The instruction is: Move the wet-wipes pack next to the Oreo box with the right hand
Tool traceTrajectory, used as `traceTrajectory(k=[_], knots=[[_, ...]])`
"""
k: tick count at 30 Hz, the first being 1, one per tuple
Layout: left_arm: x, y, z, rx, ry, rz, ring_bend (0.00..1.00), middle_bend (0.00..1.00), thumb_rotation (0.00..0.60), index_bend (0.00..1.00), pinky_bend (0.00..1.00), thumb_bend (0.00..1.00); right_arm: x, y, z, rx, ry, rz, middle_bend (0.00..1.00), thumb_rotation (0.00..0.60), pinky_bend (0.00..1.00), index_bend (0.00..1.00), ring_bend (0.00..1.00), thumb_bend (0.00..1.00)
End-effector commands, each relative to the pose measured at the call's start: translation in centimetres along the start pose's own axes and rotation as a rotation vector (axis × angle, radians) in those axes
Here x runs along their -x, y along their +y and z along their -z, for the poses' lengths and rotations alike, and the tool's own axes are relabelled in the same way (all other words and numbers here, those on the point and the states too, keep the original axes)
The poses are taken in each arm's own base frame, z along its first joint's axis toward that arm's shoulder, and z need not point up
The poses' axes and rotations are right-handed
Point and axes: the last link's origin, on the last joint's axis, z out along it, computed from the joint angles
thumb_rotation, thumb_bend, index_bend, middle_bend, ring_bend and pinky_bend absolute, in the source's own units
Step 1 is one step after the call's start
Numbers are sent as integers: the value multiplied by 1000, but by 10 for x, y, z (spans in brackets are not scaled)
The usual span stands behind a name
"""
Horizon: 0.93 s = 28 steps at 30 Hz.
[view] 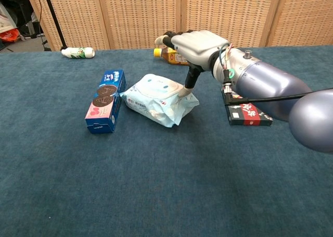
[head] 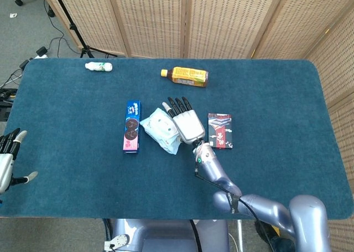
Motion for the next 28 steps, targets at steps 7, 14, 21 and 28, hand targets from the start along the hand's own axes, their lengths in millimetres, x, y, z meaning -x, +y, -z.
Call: traceTrajectory(k=[7,14,21,28], knots=[[0,2,5,20,4,-4,0,0,600,0,0,0,-37,51,54,3,25,26,0,600,0,0,0,0],[0,5,11,37,22,-5,0,0,600,0,0,0,-70,122,116,56,121,24,0,600,0,0,0,0],[6,10,12,53,31,-27,0,0,600,0,0,0,-80,176,174,147,175,2,0,600,0,0,0,0],[9,13,14,55,63,-31,0,0,600,0,0,0,-63,207,250,246,200,-69,0,600,0,0,0,0]])
